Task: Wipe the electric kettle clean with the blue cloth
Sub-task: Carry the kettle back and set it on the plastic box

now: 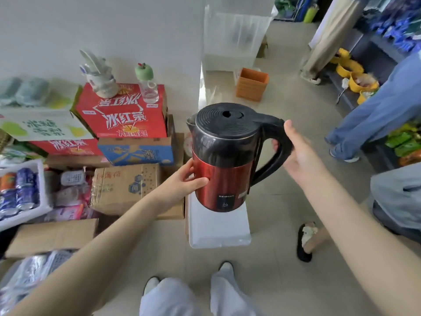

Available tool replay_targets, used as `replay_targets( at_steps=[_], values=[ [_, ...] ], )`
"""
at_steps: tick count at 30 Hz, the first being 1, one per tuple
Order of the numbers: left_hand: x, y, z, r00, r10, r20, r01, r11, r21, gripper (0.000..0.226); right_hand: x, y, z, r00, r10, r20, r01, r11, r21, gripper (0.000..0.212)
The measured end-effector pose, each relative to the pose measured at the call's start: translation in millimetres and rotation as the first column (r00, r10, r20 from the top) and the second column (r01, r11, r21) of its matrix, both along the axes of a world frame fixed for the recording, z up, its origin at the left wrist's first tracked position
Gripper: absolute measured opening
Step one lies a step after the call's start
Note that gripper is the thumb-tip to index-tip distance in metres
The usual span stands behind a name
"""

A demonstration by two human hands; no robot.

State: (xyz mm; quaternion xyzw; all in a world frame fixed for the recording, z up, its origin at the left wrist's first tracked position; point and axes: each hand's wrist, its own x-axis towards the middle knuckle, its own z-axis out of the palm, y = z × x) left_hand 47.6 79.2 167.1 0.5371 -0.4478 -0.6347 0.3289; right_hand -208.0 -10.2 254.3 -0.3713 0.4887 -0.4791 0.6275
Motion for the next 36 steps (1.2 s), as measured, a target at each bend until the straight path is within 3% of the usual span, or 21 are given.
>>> replay_targets(
  at_steps=[2,6,9,11,17,26,32,36],
  values=[
    [-16,-5,-10,0.999,0.027,-0.020,-0.027,0.999,0.025,0.073,-10,-15,-17,0.999,0.039,0.000,-0.039,0.999,0.026,0.022],
    [-34,-19,-44,0.991,0.127,-0.031,-0.124,0.988,0.096,0.107,-14,-37,-56,0.997,0.078,-0.006,-0.077,0.995,0.067,0.025],
    [-40,-35,-71,0.987,0.162,-0.005,-0.160,0.979,0.129,0.110,-16,-52,-96,0.997,0.052,0.051,-0.056,0.994,0.090,0.022],
    [-41,-48,-95,0.988,0.150,0.028,-0.152,0.979,0.138,0.125,-16,-62,-126,0.997,0.052,0.061,-0.057,0.994,0.091,0.022],
    [-40,-84,-196,0.989,0.134,0.055,-0.141,0.978,0.152,0.137,-20,-93,-223,0.999,0.027,0.043,-0.029,0.998,0.059,0.033],
    [-40,-107,-323,0.991,0.112,0.070,-0.116,0.992,0.046,0.114,-25,-111,-335,0.994,0.051,0.093,-0.052,0.999,0.009,0.029],
    [-48,-105,-353,0.989,0.111,0.097,-0.113,0.993,0.020,0.118,-35,-112,-373,0.991,0.088,0.102,-0.083,0.995,-0.049,0.026],
    [-50,-107,-362,0.986,0.127,0.109,-0.128,0.992,0.001,0.098,-43,-116,-378,0.990,0.097,0.101,-0.091,0.994,-0.057,0.034]
  ],
)
